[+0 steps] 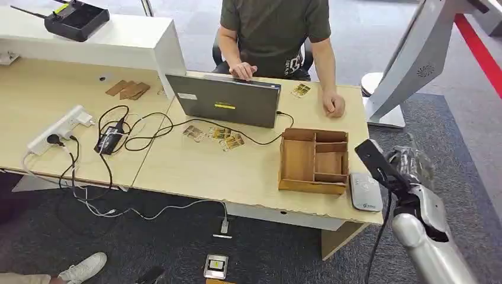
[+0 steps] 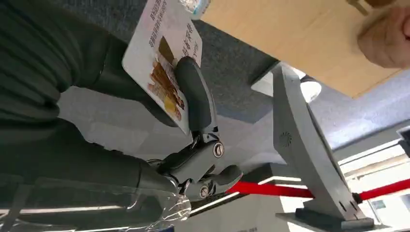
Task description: Pass the card to the sensor for recognition and then transmit it.
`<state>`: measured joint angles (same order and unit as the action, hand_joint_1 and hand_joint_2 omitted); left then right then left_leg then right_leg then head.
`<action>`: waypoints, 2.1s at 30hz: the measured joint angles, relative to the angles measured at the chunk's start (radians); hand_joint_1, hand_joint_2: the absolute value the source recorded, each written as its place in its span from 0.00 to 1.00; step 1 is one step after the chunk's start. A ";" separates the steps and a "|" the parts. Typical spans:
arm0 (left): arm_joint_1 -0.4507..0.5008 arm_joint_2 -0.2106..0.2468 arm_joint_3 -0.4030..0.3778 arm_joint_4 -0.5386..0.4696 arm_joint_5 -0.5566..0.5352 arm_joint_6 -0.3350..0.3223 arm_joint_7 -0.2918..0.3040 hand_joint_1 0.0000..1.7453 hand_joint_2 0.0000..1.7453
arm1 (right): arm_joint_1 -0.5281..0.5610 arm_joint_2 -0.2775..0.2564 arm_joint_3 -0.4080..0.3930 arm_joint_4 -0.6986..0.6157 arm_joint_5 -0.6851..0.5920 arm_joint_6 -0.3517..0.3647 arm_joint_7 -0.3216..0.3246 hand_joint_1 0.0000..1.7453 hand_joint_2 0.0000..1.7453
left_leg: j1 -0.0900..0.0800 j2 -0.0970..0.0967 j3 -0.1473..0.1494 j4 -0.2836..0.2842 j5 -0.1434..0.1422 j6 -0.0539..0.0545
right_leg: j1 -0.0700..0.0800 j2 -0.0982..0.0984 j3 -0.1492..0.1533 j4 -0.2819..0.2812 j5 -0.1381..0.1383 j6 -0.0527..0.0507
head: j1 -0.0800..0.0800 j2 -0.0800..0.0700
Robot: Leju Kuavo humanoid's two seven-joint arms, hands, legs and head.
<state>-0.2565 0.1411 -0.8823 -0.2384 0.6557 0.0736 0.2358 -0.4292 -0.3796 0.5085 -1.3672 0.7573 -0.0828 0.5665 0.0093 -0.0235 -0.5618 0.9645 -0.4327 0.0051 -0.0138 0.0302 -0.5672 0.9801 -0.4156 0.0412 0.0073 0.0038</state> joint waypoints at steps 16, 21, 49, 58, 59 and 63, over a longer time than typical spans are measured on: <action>-0.006 0.005 0.001 0.000 -0.014 -0.003 0.006 0.00 1.00 | 0.028 0.010 0.017 0.062 -0.068 0.099 -0.036 1.00 1.00 | 0.000 0.000 0.000 0.000 0.000 0.000 | 0.000 0.000 0.000 0.000 0.000 0.000 | 0.000 0.000; -0.008 0.005 0.001 0.000 -0.018 -0.007 0.013 0.00 1.00 | 0.027 0.013 0.023 0.103 -0.046 0.099 -0.043 1.00 1.00 | 0.000 0.000 0.000 0.000 0.000 0.000 | 0.000 0.000 0.000 0.000 -0.001 0.000 | 0.000 0.000; -0.005 0.005 0.002 0.000 -0.013 -0.010 0.015 0.00 1.00 | -0.002 0.049 0.045 0.219 -0.025 0.019 -0.071 1.00 1.00 | 0.000 0.000 0.000 0.000 0.000 0.000 | 0.000 0.000 0.000 0.000 -0.001 0.000 | 0.000 0.000; -0.005 0.005 0.002 0.000 -0.015 -0.010 0.011 0.00 1.00 | -0.027 0.069 0.044 0.170 -0.040 -0.138 -0.090 1.00 1.00 | 0.000 0.000 0.000 0.000 0.000 0.000 | 0.000 0.000 0.000 0.001 -0.001 0.000 | 0.000 0.000; -0.005 0.005 0.002 0.000 -0.017 -0.010 0.010 0.00 1.00 | -0.031 0.072 0.044 0.166 -0.040 -0.160 -0.106 1.00 1.00 | 0.000 0.000 0.000 0.000 0.000 0.000 | 0.000 0.000 0.000 0.001 -0.001 0.000 | 0.000 0.000; -0.006 0.005 0.002 0.000 -0.022 -0.011 0.006 0.00 1.00 | -0.053 0.095 0.044 0.155 -0.060 -0.231 -0.183 1.00 1.00 | 0.000 0.000 0.000 0.000 0.000 0.000 | 0.000 0.000 0.000 0.001 -0.001 0.000 | 0.000 0.000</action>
<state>-0.2627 0.1457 -0.8804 -0.2384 0.6336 0.0629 0.2419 -0.4820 -0.2842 0.5524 -1.2119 0.6970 -0.3143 0.3835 0.0094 -0.0234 -0.5618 0.9644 -0.4328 0.0047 -0.0136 0.0302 -0.5669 0.9809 -0.4163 0.0408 0.0069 0.0038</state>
